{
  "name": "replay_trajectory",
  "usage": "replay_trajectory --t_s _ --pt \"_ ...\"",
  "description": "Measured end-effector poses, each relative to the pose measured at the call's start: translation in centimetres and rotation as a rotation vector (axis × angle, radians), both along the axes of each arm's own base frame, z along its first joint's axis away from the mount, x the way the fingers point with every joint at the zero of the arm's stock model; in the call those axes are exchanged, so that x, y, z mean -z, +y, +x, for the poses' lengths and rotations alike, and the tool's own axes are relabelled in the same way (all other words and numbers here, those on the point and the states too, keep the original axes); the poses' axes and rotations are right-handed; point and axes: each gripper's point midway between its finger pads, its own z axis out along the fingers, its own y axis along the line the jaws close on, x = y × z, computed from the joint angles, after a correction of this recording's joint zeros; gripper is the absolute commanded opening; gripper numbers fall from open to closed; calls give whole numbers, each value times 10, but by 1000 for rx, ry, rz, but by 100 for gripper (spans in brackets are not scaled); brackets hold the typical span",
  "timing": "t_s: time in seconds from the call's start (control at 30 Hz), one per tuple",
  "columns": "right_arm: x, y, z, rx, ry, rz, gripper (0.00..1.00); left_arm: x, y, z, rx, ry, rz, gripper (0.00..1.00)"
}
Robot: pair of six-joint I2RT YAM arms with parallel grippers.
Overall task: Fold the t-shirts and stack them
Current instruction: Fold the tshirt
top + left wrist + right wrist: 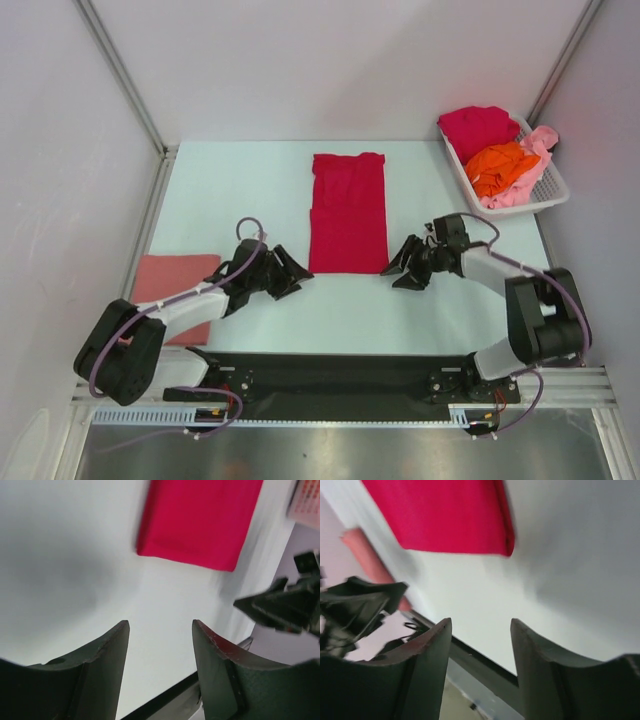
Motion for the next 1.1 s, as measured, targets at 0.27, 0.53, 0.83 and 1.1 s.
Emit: replay_trajectory --t_s 0.27,0.53,0.83,1.1 --pt "2 -5 -11 217 -67 72 54 4 7 17 -229 1 -77 51" --pt "5 -6 12 298 -111 91 45 31 6 28 -321 78 -91 51" --pt "17 -3 24 350 -75 121 44 41 -1 39 -347 113 -111 47" --pt "14 -2 27 362 -84 132 44 44 -7 46 -373 145 -131 41"
